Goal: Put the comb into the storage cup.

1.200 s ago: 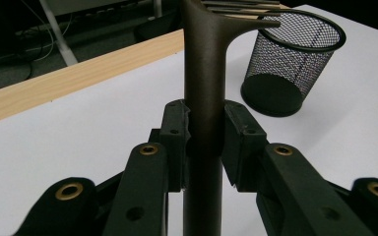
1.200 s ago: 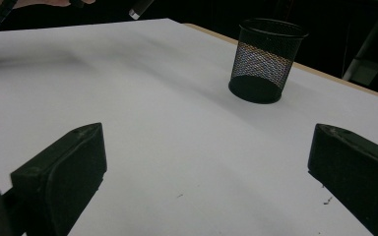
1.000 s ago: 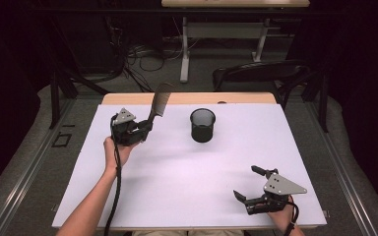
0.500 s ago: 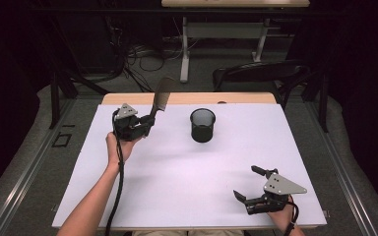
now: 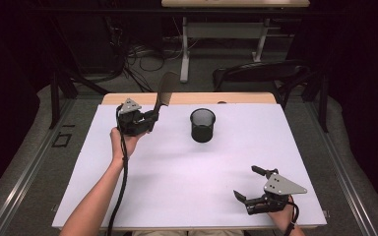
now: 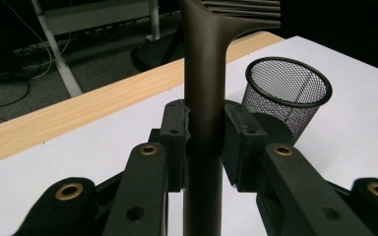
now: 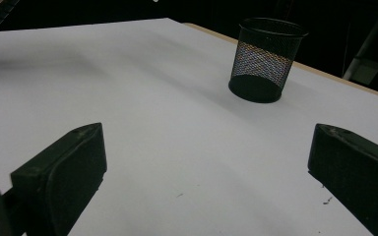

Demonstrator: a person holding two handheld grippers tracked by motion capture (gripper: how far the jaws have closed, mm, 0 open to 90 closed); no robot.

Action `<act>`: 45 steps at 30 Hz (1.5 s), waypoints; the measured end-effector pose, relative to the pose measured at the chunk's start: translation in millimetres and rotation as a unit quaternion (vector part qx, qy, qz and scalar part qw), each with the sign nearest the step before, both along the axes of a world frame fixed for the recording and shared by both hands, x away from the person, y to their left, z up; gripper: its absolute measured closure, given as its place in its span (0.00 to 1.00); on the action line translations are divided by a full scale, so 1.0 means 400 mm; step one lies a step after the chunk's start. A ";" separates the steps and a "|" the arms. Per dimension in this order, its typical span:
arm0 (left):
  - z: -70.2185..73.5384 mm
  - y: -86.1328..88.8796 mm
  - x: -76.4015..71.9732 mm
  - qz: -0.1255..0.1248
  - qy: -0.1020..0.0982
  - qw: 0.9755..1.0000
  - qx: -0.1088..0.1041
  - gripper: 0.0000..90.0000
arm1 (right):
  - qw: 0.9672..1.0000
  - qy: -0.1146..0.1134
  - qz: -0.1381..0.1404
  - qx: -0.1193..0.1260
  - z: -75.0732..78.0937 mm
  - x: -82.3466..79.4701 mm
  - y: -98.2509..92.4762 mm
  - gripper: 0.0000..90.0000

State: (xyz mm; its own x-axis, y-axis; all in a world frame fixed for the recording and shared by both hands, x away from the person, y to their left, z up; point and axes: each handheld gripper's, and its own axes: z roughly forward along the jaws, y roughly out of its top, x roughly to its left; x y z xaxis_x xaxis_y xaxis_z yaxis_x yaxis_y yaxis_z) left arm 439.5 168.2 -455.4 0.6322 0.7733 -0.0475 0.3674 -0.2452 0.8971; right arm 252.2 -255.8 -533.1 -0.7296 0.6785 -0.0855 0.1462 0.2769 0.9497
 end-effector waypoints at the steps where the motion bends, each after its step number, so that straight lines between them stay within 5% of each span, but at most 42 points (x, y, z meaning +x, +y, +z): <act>1: 0.002 -0.001 0.001 0.000 0.000 1.000 -0.001 0.81 | 1.000 0.000 0.000 0.000 0.000 0.000 0.000 0.01; 45: 0.045 -0.063 0.041 -0.003 -0.019 0.999 -0.028 0.81 | 1.000 0.006 -0.002 0.005 -0.004 0.004 -0.001 0.01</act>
